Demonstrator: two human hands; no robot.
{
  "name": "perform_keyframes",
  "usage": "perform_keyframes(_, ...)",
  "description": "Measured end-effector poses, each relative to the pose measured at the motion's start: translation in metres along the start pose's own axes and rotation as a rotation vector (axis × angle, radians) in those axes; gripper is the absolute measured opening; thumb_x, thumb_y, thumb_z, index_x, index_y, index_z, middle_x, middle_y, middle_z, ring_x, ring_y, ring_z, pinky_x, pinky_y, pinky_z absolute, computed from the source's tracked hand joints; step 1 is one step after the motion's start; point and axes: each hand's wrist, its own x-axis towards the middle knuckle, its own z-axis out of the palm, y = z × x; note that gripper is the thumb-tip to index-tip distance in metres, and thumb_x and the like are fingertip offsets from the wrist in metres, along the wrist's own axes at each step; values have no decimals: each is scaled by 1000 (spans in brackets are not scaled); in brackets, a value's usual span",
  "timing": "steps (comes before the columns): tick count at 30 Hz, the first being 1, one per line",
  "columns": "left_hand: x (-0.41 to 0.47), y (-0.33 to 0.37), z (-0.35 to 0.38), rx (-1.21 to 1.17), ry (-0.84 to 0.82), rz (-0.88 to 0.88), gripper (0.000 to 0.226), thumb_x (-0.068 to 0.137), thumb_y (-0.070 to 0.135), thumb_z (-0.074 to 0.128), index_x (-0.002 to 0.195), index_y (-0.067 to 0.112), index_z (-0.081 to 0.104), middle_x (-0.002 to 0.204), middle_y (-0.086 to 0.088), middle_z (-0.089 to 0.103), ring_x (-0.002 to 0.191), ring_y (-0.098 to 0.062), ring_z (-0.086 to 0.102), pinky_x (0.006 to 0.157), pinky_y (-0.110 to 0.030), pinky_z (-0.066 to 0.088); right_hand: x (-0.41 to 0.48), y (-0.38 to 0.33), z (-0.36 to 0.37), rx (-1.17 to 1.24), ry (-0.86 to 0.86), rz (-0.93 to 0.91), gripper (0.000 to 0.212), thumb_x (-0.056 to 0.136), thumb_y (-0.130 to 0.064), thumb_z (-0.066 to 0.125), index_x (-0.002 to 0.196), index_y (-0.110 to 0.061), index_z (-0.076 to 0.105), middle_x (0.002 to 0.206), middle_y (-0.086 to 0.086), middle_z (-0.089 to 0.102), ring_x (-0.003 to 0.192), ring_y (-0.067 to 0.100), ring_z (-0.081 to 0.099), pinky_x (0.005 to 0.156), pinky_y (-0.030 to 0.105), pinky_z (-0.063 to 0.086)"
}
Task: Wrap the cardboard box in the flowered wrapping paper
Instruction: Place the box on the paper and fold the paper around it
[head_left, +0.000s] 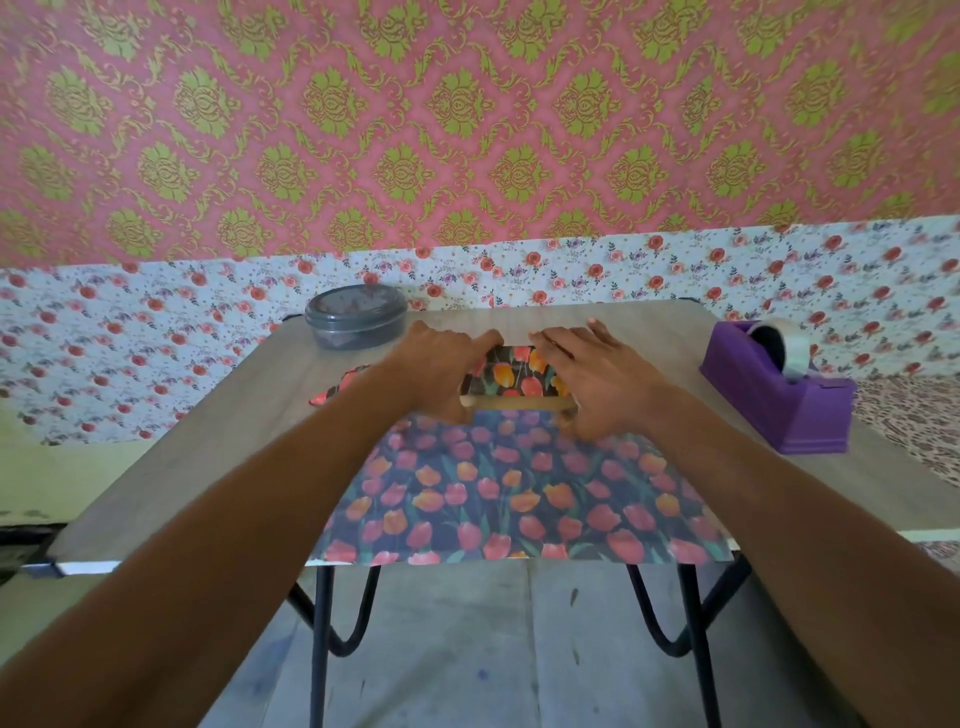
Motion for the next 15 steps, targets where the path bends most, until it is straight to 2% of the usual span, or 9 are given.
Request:
perform_keyframes(2, 12, -11, -2, -108, -40, -29, 101, 70, 61, 76, 150, 29, 25, 123, -1, 63, 105, -27, 63, 84, -41, 46, 8, 10, 0, -13, 24, -16, 105, 82, -60, 65, 161, -10, 19, 154, 8, 32, 142, 31, 37, 125, 55, 19)
perform_keyframes(4, 22, -17, -2, -161, -82, -49, 104, 75, 61, 75, 158, 28, 21, 155, 0, 40, 131, -28, 51, 101, -52, 45, 15, 20, 2, -32, 38, -22, 92, 90, -55, 62, 161, -10, 24, 154, 7, 35, 143, 29, 39, 123, 58, 19)
perform_keyframes(6, 30, -21, -3, -94, -140, -48, 102, 82, 63, 67, 161, 27, 12, 166, 4, 17, 147, -26, 31, 110, -64, 32, 19, 24, 5, -38, 14, -5, 82, 98, -52, 54, 163, -15, 20, 164, 5, 28, 151, 25, 31, 121, 65, 14)
perform_keyframes(8, 38, -24, -2, 30, -134, -38, 97, 86, 66, 58, 161, 27, 12, 163, 3, 14, 148, -26, 21, 108, -65, 26, 23, 26, 13, -41, -24, 38, 75, 103, -51, 44, 164, -22, 12, 171, 1, 14, 157, 20, 18, 117, 73, 7)
perform_keyframes(11, 43, -24, 6, 123, -88, -14, 81, 94, 56, 52, 159, 23, 18, 152, -4, 24, 135, -30, 38, 101, -55, 39, 34, 26, 19, -49, -45, 103, 70, 106, -47, 40, 164, -24, 10, 172, 0, 10, 157, 20, 15, 114, 76, -1)
perform_keyframes(14, 40, -19, 15, 31, -58, -52, 68, 102, 30, 50, 160, 18, 18, 156, -5, 28, 129, -30, 50, 87, -44, 50, 45, 24, 23, 10, -57, 155, 66, 107, -37, 42, 164, -21, 11, 171, 6, 14, 157, 23, 18, 120, 66, -1)
perform_keyframes(15, 40, -16, 19, -2, -49, -83, 68, 101, 22, 50, 161, 17, 17, 161, -5, 26, 132, -31, 49, 89, -45, 50, 47, 23, 25, 32, -55, 169, 65, 108, -35, 42, 163, -20, 13, 170, 8, 16, 157, 24, 19, 123, 60, 3)
